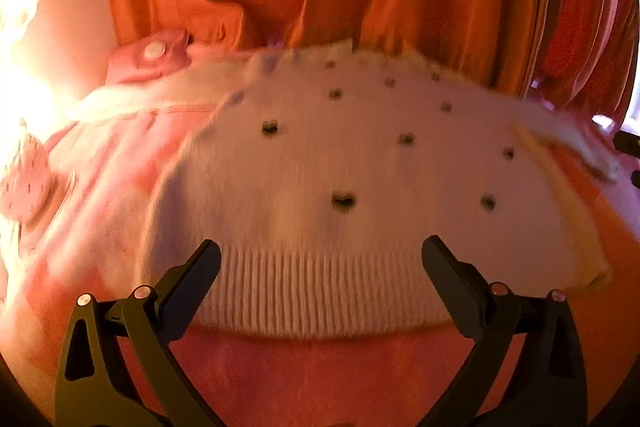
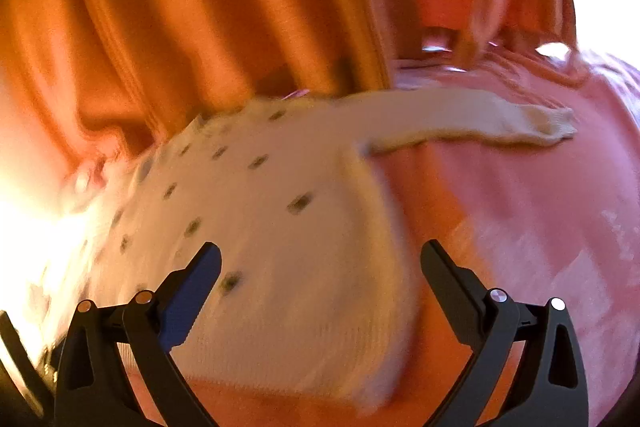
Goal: Fold small clothes
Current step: 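Grasp the sweater sleeve cuff with the right tool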
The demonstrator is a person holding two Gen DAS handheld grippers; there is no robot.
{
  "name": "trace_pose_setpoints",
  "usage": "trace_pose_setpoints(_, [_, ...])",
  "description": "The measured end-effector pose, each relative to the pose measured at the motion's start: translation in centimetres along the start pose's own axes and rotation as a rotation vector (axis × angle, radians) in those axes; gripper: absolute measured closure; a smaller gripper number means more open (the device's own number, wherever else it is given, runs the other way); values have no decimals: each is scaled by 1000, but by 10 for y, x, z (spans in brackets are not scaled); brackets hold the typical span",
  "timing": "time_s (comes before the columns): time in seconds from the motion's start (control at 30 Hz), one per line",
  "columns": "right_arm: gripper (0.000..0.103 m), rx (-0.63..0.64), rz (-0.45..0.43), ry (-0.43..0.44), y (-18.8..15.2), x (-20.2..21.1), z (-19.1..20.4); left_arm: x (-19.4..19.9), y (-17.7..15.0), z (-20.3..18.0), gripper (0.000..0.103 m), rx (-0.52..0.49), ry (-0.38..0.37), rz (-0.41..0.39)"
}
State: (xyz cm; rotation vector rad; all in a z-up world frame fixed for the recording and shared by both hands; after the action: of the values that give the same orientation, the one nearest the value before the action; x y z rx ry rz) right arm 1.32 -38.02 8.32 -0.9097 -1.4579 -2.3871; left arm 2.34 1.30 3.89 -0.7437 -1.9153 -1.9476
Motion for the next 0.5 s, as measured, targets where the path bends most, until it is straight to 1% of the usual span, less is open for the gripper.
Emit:
trace_pose_setpoints(0.03, [5, -60, 5, -27, 18, -12, -23, 1, 13, -1, 5, -17, -8, -27])
trace_pose_setpoints(0.1, [5, -165, 12, -77, 41, -33, -63, -3, 35, -5, 5, -55, -26, -60])
trace_pose_setpoints(0.13, [5, -240, 30, -109, 53, -50, -91, -6, 42, -7, 5, -67, -27, -69])
trace_pose_setpoints(0.2, [5, -401, 75, -177, 66, -86, -145, -18, 60, -10, 5, -85, -22, -92])
trace_pose_setpoints(0.23, [8, -463, 97, -195, 67, -100, -168, -23, 66, -11, 5, -85, -19, -96])
trace_pose_setpoints(0.27, [12, -510, 108, -207, 67, -110, -181, -35, 73, -11, 5, -81, -16, -94])
trace_pose_setpoints(0.33, [13, -590, 127, -233, 64, -132, -211, -57, 83, -10, 5, -62, -17, -76])
trace_pose_setpoints(0.4, [20, -640, 121, -235, 62, -146, -229, -75, 86, -8, 5, -34, -36, -58])
trace_pose_setpoints(0.43, [27, -671, 102, -224, 60, -153, -237, -84, 88, -6, 5, -16, -47, -43])
trace_pose_setpoints(0.47, [28, -681, 64, -223, 61, -154, -240, -95, 89, -3, 5, 11, -57, -30])
trace_pose_setpoints(0.5, [36, -674, 20, -217, 65, -156, -240, -102, 90, 0, 5, 30, -73, -27])
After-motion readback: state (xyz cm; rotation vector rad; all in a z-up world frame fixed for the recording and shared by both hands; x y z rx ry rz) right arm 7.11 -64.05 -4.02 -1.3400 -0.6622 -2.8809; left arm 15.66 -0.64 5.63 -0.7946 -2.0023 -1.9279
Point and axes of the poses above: each gripper's, at about its wrist camera, not at the fingertips, and x roughly against the way its jaws point, z to its left, y to its top, the point moved 1 cm from there along -x, roughly the way its jaws point, and after that the axes turned 7 degrees about -z, right-handed, at the moved point
